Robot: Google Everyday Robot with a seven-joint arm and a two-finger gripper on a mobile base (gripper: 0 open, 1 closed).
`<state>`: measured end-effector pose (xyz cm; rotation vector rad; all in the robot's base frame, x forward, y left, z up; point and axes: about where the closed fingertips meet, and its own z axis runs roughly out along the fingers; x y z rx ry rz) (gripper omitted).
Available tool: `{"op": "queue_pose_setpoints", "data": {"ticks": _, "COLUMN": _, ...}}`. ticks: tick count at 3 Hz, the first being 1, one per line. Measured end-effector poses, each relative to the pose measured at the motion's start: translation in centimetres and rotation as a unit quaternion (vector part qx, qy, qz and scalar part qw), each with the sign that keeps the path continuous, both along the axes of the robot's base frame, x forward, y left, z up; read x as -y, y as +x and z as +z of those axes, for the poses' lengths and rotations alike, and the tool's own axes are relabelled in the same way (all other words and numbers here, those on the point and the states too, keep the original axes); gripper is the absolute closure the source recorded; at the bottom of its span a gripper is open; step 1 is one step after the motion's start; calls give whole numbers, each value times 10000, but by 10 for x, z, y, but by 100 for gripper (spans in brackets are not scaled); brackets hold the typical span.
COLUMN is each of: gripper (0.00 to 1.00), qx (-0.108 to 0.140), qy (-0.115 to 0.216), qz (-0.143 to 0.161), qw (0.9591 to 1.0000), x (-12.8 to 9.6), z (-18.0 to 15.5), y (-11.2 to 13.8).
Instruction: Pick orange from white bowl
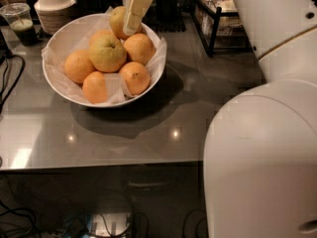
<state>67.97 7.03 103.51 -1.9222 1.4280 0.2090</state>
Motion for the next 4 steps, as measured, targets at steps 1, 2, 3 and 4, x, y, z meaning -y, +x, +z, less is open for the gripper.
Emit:
{"op": "queue_pose_setpoints", "data": {"ticks": 1, "gripper": 0, "qx": 39, "qy": 38, "qz": -94, "qw": 9999, "x": 2, "z": -1, "y": 10}}
{"op": "queue_pose_setpoints", "data": {"ticks": 2, "gripper": 0, "qx": -73, "qy": 181, "qz": -217, "qw": 9996, "x": 12, "z": -24, "y": 28}}
{"op": "queue_pose_setpoints", "data": {"ticks": 3, "gripper": 0, "qx": -75, "qy": 181, "qz": -219, "qw": 9996, "x": 12, "z": -24, "y": 28}}
{"op": "queue_pose_setpoints", "data": {"ticks": 4, "gripper": 18, "qx": -75, "qy": 181, "qz": -219, "qw": 9996, "x": 12, "z": -24, "y": 28}}
